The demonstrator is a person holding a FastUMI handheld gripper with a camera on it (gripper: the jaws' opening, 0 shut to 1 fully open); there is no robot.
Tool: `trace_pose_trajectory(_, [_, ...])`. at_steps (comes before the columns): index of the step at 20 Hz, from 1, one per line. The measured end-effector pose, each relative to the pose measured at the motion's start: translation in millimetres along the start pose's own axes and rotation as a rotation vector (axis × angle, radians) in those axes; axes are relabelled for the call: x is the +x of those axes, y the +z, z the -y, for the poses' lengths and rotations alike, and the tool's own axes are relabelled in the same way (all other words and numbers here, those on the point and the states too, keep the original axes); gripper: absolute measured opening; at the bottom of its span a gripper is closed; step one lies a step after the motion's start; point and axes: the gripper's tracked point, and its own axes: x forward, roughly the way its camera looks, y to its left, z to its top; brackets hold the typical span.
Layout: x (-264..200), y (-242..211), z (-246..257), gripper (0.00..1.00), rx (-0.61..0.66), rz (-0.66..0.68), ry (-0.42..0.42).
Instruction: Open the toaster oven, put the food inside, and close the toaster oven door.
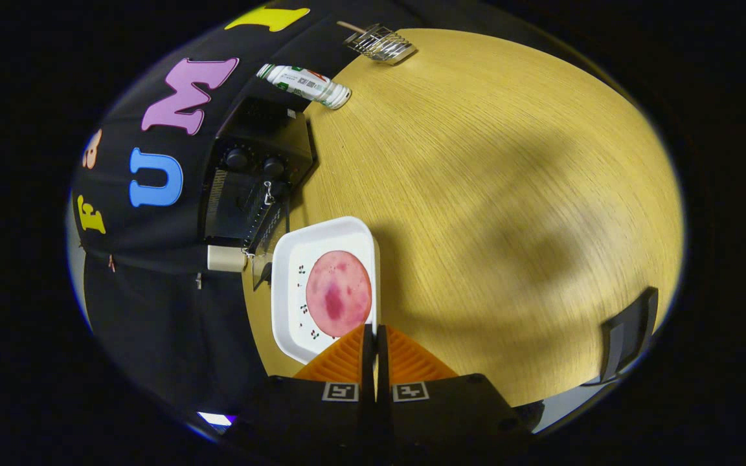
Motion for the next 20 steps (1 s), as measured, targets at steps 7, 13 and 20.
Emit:
trace_pose_trajectory(7, [25,-12,-99,0.05,0.110,0.141,-0.022])
trace_pose_trajectory(13, [87,-2,-183,0.05,0.279,0.265,-0.046])
trace_pose_trajectory(20, [155,25,-228,0.05,0.525,0.392,-0.109])
